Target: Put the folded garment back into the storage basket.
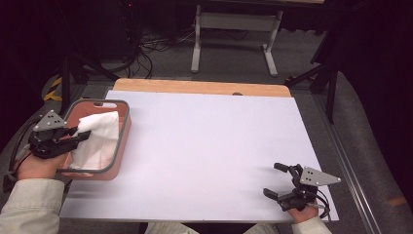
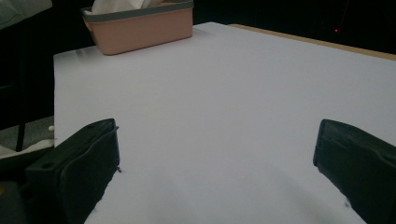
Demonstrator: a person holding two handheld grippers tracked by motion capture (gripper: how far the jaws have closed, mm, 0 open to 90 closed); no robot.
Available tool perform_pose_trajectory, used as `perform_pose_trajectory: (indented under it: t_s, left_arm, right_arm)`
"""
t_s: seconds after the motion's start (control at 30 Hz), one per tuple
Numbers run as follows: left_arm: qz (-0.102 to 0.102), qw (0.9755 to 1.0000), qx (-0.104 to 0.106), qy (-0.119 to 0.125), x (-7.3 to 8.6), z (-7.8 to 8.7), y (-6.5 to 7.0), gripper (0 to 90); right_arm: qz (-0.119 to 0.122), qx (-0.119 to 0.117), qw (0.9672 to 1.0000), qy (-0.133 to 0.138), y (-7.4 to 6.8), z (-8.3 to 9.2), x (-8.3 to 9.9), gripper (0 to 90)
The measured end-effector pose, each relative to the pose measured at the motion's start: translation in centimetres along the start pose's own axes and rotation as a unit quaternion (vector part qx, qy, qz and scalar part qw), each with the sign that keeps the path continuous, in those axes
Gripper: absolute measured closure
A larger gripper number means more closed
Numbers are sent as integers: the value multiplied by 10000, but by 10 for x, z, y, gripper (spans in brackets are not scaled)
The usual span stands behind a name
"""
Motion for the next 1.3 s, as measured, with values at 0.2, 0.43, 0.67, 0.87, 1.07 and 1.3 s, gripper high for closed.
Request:
perform_pose_trajectory:
  t_s: [0.2, 0.43, 0.67, 0.87, 1.07, 1.3]
  left_arm:
    - [38, 10000, -22, -51, -2, -7, 0, 687]
    - [12, 9999, -39, -138, -5, -15, 3, 685]
    - [29, 9998, -93, -196, -7, -22, 3, 680]
    - [69, 9995, -192, -233, -8, -27, 3, 672]
    - [39, 9990, -298, -325, -11, -36, 4, 671]
    - [-25, 9986, -493, -206, -12, -38, 6, 560]
  right_arm:
    - [-6, 3, 10000, 1, 0, 0, 0, 9]
    - [-22, -7, 10000, 8, 0, 0, 0, 9]
    - [-20, -5, 10000, 13, 1, 1, 0, 9]
    - [-27, -12, 10000, 15, 1, 0, 0, 9]
    - [-22, -13, 10000, 16, 1, 0, 0, 9]
    - [-30, -36, 10000, 6, 1, 0, 0, 9]
Point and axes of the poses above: each handheld gripper's, and its own axes: z roughly backward along the jaws, x roughly out of its underside, y roughly to its right, the point moved 3 cm from there along -z, roughly forward along the jaws, and after that the axes turned 7 degrees about -x, right-handed, at the moved point
